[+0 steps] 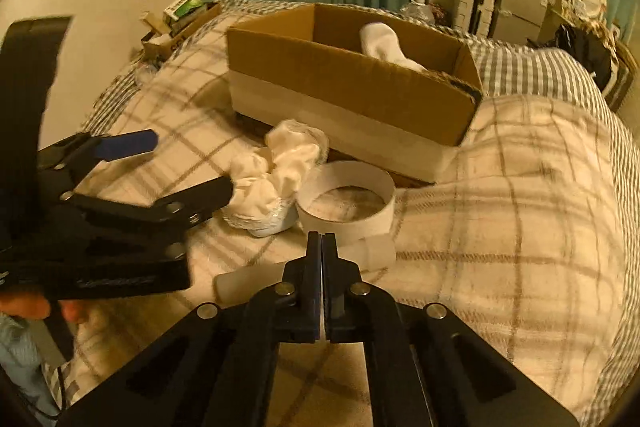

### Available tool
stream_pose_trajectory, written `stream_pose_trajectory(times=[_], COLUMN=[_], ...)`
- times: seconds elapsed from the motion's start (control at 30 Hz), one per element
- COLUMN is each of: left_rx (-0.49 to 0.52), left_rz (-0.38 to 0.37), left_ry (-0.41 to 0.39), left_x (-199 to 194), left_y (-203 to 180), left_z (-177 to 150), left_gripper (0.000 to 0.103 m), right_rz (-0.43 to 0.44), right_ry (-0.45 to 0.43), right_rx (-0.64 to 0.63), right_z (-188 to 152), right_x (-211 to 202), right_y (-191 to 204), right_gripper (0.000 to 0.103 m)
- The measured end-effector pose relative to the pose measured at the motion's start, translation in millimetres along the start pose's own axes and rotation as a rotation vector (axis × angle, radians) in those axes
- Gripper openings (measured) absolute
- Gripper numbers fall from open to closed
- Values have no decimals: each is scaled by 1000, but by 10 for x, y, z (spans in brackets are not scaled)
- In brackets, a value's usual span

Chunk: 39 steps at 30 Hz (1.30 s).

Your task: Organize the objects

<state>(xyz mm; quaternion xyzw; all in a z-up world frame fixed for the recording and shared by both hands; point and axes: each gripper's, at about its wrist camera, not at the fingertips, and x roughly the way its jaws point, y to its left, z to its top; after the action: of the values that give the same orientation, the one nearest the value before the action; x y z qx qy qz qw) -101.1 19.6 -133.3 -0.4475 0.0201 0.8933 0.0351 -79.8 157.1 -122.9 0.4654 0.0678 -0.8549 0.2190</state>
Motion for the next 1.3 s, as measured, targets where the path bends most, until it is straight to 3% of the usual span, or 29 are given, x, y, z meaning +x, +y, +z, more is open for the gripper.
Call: stream_pose_trajectory(times=[0.03,0.13,0.17,0.2,0.3,0.33,0.4,0.43,0.57,0.77,0.97,1.1,1.17,1.23,1.3], left_rx=[5,24,28,27,-5,-11,-23,-29,-40,-70,-64,-68,-78,-87,-90], left_rz=[-5,-49,-77,-111,-148,-151,-137,-122,-84,-69,-81,-92,-101,-105,-111], left_ry=[7,56,77,101,93,78,35,15,-40,-28,-37,-42,-44,-46,-54], left_x=[56,270,334,404,401,355,212,137,-134,-225,-284,-282,-280,-284,-308], left_y=[-29,-120,-137,-143,-78,-56,13,51,206,378,319,317,339,349,363], left_z=[25,70,70,61,26,25,7,-11,-136,-313,-346,-359,-370,-380,-387], left_gripper=[97,75,60,35,14,10,10,10,10,10,10,10,10,10,10], right_rz=[3,18,18,17,10,8,-6,-16,0,-66,-148,-159,-181,-179,-174], right_ry=[6,11,11,12,22,31,43,44,68,156,197,203,198,191,168], right_rx=[13,44,51,55,63,62,55,48,25,-5,-63,-98,-117,-123,-135], right_z=[-11,-24,-28,-44,-46,-50,-56,-52,-18,33,-7,-58,-79,-74,-72], right_x=[27,69,75,75,101,116,146,145,229,571,690,654,631,603,537], right_y=[-33,-99,-106,-124,-139,-134,-98,-73,18,81,180,257,296,314,351], right_gripper=[0,0,0,0,3,9,54,60,68,77,74,39,34,11,9])
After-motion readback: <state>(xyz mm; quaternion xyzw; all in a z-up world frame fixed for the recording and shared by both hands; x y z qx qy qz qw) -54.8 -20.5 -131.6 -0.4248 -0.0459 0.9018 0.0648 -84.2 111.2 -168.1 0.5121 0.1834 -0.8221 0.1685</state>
